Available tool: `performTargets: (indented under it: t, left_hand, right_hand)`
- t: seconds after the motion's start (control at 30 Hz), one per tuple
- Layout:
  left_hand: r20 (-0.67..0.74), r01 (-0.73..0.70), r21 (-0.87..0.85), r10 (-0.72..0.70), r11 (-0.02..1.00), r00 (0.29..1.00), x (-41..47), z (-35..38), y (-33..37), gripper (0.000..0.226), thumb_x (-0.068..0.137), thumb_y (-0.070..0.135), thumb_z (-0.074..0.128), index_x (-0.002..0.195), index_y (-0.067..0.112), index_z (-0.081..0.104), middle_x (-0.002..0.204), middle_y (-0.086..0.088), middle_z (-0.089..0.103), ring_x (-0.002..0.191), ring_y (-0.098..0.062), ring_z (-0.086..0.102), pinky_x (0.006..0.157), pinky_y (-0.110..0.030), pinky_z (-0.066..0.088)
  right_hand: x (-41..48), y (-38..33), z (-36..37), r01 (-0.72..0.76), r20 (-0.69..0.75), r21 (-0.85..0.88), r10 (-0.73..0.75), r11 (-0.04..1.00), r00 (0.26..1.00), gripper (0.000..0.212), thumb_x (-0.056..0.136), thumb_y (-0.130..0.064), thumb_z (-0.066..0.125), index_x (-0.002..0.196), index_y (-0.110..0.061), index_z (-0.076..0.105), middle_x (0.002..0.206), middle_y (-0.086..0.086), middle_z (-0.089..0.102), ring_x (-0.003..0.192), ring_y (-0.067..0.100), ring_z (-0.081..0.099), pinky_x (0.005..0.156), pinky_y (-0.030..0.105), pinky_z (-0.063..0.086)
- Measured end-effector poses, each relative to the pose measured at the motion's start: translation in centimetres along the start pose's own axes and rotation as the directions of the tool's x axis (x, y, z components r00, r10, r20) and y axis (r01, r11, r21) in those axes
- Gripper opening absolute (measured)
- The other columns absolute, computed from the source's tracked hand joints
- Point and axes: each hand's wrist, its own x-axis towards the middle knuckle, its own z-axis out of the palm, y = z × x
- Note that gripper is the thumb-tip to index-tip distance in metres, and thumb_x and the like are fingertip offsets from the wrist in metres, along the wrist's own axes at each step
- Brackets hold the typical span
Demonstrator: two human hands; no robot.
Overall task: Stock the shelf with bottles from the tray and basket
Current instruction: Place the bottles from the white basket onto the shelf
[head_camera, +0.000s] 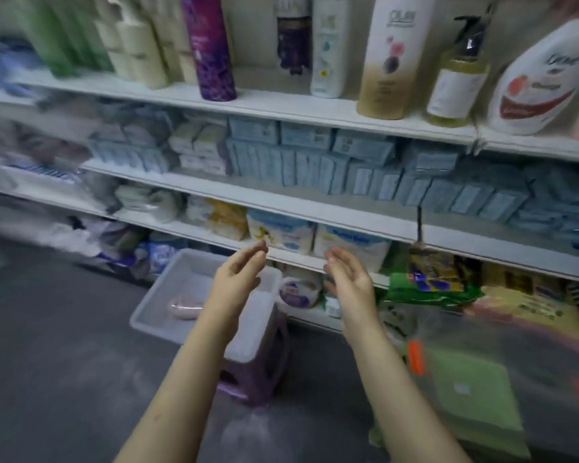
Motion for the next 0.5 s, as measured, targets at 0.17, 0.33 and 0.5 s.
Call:
performTargets:
  t: [0.17, 0.33, 0.5]
  left_hand:
    - [-0.124, 0.062, 0.015, -0.06, 0.998, 0.99, -0.3, -8.4, -1.0, 0.017, 0.097, 0.032, 0.056, 0.111, 0.039, 0.063, 0.121, 0.016, 0.064, 0.115, -0.009, 0.058, 0.1, -0.037, 0.047]
    - [-0.228, 0.131, -0.055, -0.14, 0.99, 0.963, 1.3, -12.1, -3.4, 0.021, 0.097, 0.026, 0.056, 0.117, 0.026, 0.062, 0.119, 0.01, 0.065, 0.108, -0.01, 0.06, 0.085, -0.027, 0.049]
    - [-0.216, 0.269, -0.003, -0.263, 0.963, 0.94, 5.6, -13.5, -5.8, 0.021, 0.098, 0.029, 0.053, 0.118, 0.029, 0.062, 0.121, 0.011, 0.063, 0.111, -0.013, 0.059, 0.099, -0.036, 0.044]
  right_hand:
    - [-2.2, 3.8, 6.3, -0.114, 0.103, -0.027, 0.116, 0.993, 0.988, 0.013, 0.098, -0.012, 0.054, 0.106, -0.019, 0.062, 0.101, -0.004, 0.067, 0.092, 0.011, 0.063, 0.09, 0.035, 0.051]
    - [-0.9, 8.3, 9.4, -0.233, 0.118, -0.147, 0.251, 0.961, 0.961, 0.017, 0.097, -0.02, 0.059, 0.113, -0.022, 0.061, 0.113, -0.002, 0.066, 0.106, 0.015, 0.061, 0.089, 0.032, 0.049]
    - [2.4, 12.5, 11.1, -0.342, 0.1, -0.196, 0.366, 0.919, 0.925, 0.018, 0.097, -0.022, 0.058, 0.115, -0.024, 0.06, 0.111, -0.006, 0.064, 0.1, 0.01, 0.059, 0.081, 0.024, 0.048]
